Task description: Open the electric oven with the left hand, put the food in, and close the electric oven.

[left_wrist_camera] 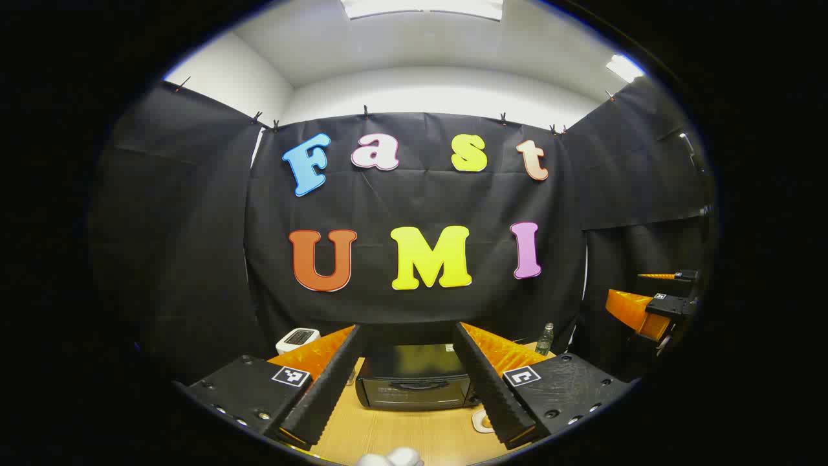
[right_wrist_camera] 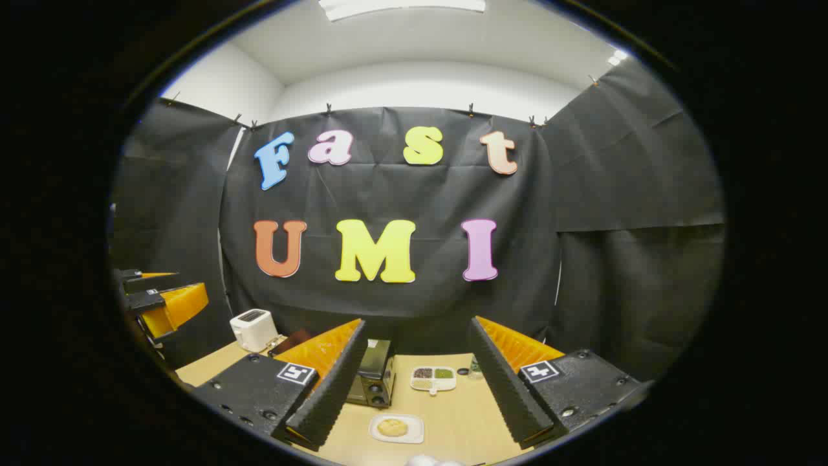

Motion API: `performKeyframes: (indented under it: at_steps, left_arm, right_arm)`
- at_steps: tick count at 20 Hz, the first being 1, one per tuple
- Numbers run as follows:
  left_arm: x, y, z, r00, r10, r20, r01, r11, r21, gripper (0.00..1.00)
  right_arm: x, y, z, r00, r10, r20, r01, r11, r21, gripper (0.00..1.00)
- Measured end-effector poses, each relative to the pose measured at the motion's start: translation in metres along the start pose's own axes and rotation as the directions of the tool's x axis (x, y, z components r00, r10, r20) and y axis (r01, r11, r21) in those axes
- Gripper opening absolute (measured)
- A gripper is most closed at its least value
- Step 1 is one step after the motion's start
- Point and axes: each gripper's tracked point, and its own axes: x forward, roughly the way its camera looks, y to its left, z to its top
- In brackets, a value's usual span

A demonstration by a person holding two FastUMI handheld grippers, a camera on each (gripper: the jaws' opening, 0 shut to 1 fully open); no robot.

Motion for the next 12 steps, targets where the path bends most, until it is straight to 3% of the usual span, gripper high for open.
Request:
performKeyframes:
  at_steps: [6,10,11,12]
  left_arm:
    - [0.0047,0.0029,-0.0028,1.000,0.008,-0.006,-0.008,1.000,-0.010,0.93]
    - [0.0044,0.0036,-0.0012,1.000,0.013,0.000,-0.013,1.000,-0.005,0.93]
    - [0.0052,0.0038,-0.0012,1.000,0.013,0.001,-0.013,1.000,-0.003,0.84]
    - [0.0046,0.0050,-0.0026,1.000,0.016,0.000,-0.016,1.000,-0.003,0.93]
  right_arm:
    - [0.0040,-0.0036,0.0052,1.000,-0.010,0.011,0.010,1.000,-0.008,1.00]
    - [0.0053,-0.0031,0.0043,1.000,-0.007,0.009,0.008,1.000,-0.002,0.96]
    - [0.0062,-0.0025,0.0027,1.000,-0.006,0.007,0.006,1.000,0.001,1.00]
    - [0.0066,-0.0027,0.0020,1.000,-0.005,0.003,0.005,1.000,0.001,0.96]
